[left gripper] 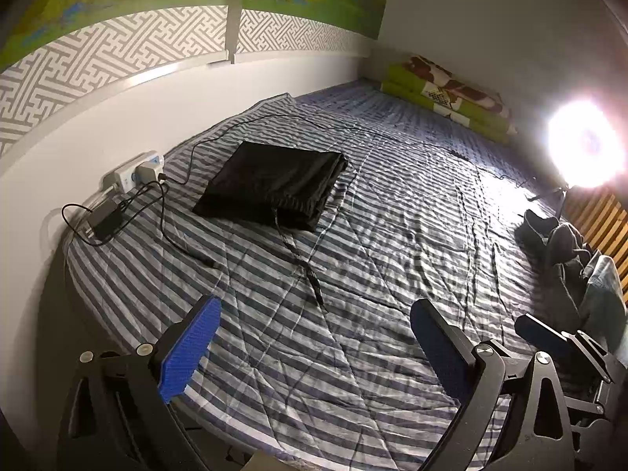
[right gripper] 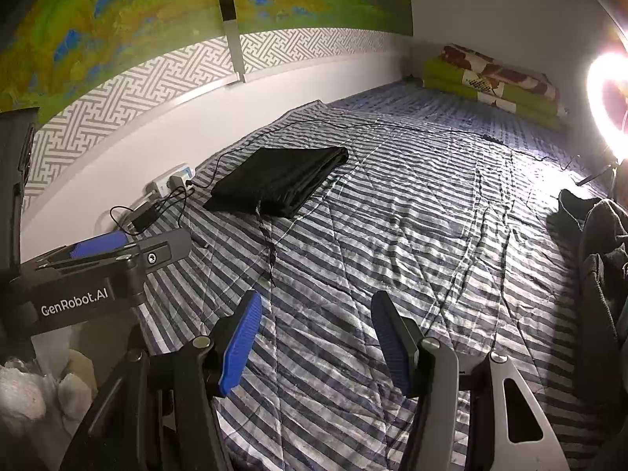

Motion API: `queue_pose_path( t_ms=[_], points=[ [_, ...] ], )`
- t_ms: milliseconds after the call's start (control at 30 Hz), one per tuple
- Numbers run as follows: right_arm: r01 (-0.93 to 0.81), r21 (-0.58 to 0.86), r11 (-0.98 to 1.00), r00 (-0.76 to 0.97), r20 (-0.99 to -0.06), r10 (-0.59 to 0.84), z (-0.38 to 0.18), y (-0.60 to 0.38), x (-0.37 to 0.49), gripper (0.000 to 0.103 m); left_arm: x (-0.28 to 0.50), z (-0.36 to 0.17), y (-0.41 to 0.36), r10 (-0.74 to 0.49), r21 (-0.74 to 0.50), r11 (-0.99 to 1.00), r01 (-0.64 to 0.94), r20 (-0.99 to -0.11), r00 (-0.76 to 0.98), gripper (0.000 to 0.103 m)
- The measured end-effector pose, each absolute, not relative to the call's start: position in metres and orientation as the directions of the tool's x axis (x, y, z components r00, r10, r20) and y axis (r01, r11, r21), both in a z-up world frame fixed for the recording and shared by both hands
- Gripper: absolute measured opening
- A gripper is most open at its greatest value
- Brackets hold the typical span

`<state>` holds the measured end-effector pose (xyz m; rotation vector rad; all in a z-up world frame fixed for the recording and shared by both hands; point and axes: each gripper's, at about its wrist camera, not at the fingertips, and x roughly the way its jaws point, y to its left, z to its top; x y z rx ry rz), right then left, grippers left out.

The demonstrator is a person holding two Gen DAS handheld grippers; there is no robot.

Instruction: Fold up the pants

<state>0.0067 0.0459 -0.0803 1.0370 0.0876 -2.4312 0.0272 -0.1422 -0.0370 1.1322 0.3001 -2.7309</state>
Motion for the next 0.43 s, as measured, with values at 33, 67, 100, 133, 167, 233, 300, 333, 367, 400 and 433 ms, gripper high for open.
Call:
queue_pose_path(
  t_ms=[33, 67, 100, 133, 167, 233, 300, 333, 367, 400, 433],
  points=[
    [0.462, 0.13, -0.877, -0.59, -0.693, -0.413, -0.0802, 0.0459, 0.0067, 0.054, 0.0272, -0.0371, -0.1425, -0.079, -0.12, -0.965, 0.232, -0.713, -0.697, 0.1],
    [0.462, 0.13, -0.877, -0.59, -0.693, -0.413, -0.0802, 0.0458, 0.0067, 0.054, 0.0272, -0.0369, -0.1422, -0.081, -0.119, -0.965, 0.233, -0.712, -0.697, 0.1],
    [0.462, 0.13, -0.877, -0.589, -0.694, -0.413, -0.0804, 0.0456, 0.0068, 0.054, 0.0271, -0.037, -0.1425, -0.08, -0.12, -0.965, 0.233, -0.712, -0.698, 0.1],
    [0.463, 0.131, -0.877, -0.588, -0.695, -0.414, -0.0808, 0.0457, 0.0066, 0.054, 0.0271, -0.037, -0.1428, -0.079, -0.121, -0.965, 0.232, -0.712, -0.698, 0.1],
    [0.462, 0.131, -0.877, -0.587, -0.695, -0.414, -0.0815, 0.0457, 0.0068, 0.054, 0.0271, -0.0372, -0.1431, -0.077, -0.123, -0.965, 0.232, -0.711, -0.699, 0.1],
    [0.461, 0.134, -0.877, -0.585, -0.697, -0.415, -0.0827, 0.0459, 0.0069, 0.054, 0.0275, -0.0375, -0.1429, -0.074, -0.129, -0.964, 0.233, -0.711, -0.7, 0.1],
    [0.461, 0.135, -0.877, -0.584, -0.698, -0.414, -0.084, 0.046, 0.0064, 0.054, 0.028, -0.0378, -0.1426, -0.076, -0.128, -0.964, 0.234, -0.708, -0.702, 0.1],
    [0.459, 0.136, -0.878, -0.584, -0.698, -0.414, -0.0846, 0.0463, 0.006, 0.054, 0.0281, -0.0376, -0.1425, -0.081, -0.123, -0.964, 0.235, -0.707, -0.703, 0.1],
    [0.459, 0.138, -0.878, -0.583, -0.699, -0.414, -0.0846, 0.0465, 0.0057, 0.054, 0.0285, -0.0375, -0.1422, -0.086, -0.12, -0.964, 0.238, -0.705, -0.704, 0.1],
    [0.458, 0.139, -0.878, -0.582, -0.699, -0.414, -0.0849, 0.0466, 0.0055, 0.054, 0.0285, -0.0376, -0.1417, -0.083, -0.123, -0.963, 0.238, -0.705, -0.704, 0.1],
    [0.457, 0.139, -0.878, -0.582, -0.7, -0.414, -0.0849, 0.0468, 0.0047, 0.054, 0.0279, -0.0378, -0.1413, -0.082, -0.125, -0.963, 0.239, -0.707, -0.702, 0.1]
  ],
)
